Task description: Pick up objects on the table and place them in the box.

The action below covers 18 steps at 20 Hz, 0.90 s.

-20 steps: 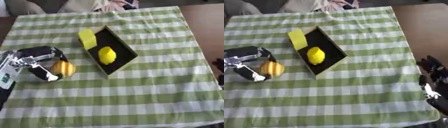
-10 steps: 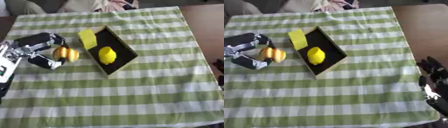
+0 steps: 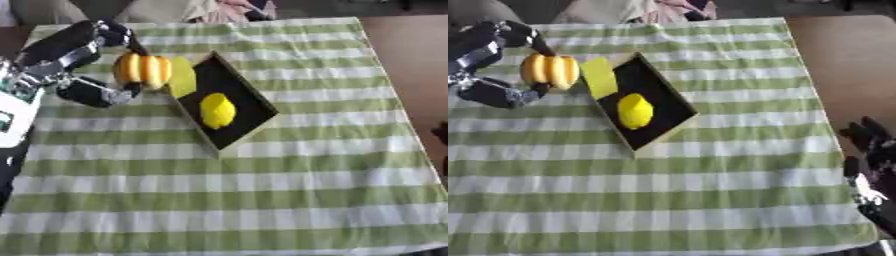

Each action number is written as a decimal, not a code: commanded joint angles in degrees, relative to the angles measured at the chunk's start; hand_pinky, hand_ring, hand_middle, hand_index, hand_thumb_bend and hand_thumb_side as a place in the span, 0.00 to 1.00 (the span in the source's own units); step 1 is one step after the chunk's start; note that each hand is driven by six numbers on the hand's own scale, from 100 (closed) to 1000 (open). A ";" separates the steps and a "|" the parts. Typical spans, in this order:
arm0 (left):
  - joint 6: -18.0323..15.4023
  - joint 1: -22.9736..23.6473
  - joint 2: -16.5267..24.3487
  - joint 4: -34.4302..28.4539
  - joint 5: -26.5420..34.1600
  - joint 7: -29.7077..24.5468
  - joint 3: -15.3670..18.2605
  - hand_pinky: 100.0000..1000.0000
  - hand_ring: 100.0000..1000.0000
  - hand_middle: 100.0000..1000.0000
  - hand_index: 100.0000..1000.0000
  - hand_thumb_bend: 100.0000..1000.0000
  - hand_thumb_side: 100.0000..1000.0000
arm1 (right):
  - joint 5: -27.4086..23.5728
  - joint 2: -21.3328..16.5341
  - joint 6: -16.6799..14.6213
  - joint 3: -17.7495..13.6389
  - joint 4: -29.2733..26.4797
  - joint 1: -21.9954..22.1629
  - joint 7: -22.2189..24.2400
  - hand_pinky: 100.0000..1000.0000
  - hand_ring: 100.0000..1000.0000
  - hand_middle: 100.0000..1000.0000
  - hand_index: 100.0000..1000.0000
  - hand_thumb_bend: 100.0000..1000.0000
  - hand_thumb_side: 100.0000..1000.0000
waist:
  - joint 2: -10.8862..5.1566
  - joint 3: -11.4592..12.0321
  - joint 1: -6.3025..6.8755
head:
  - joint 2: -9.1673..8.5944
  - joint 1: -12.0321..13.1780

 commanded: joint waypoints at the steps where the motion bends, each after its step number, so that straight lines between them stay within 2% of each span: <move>1: -13.30 -1.25 -2.06 -0.68 -5.74 -10.52 2.65 0.71 0.66 0.51 0.67 0.23 0.02 | -1.04 -1.22 -1.35 -0.16 -1.02 -0.29 0.29 1.00 1.00 0.77 1.00 0.00 0.41 | -0.52 -0.57 -0.62 | 0.28 1.73; 5: -13.30 -1.12 -4.47 0.05 -14.17 -5.86 5.26 0.71 0.66 0.51 0.68 0.28 0.00 | -2.51 -1.80 -3.75 -0.22 -1.02 -0.89 0.57 1.00 1.00 0.77 1.00 0.00 0.43 | -0.04 -2.11 -1.85 | 0.28 3.51; 9: -13.30 -1.25 -6.53 1.09 -22.84 -0.38 7.06 0.71 0.66 0.51 0.68 0.29 0.00 | -3.98 -2.20 -5.18 -0.27 -1.02 -1.41 1.14 1.00 1.00 0.77 1.00 0.00 0.41 | 0.32 -3.39 -2.76 | 0.28 4.49; 16: -13.30 -1.49 -9.09 2.19 -35.49 9.71 10.55 0.70 0.65 0.50 0.68 0.36 0.00 | -4.49 -2.21 -3.73 0.17 -1.02 -2.41 2.33 1.00 1.00 0.76 1.00 0.00 0.41 | 0.72 -4.60 -3.23 | 0.28 5.32; 17: -13.30 -1.45 -9.46 2.01 -36.90 11.04 11.13 0.70 0.65 0.50 0.68 0.33 0.00 | -4.46 -2.20 -3.40 0.27 -1.02 -2.57 2.46 1.00 1.00 0.76 1.00 0.00 0.38 | 0.78 -4.82 -3.32 | 0.28 5.45; 18: -13.30 -1.38 -9.82 1.80 -38.27 12.31 11.65 0.70 0.65 0.49 0.68 0.38 0.00 | -4.40 -2.20 -3.09 0.37 -1.02 -2.73 2.58 1.00 1.00 0.76 1.00 0.00 0.41 | 0.85 -5.04 -3.41 | 0.28 5.60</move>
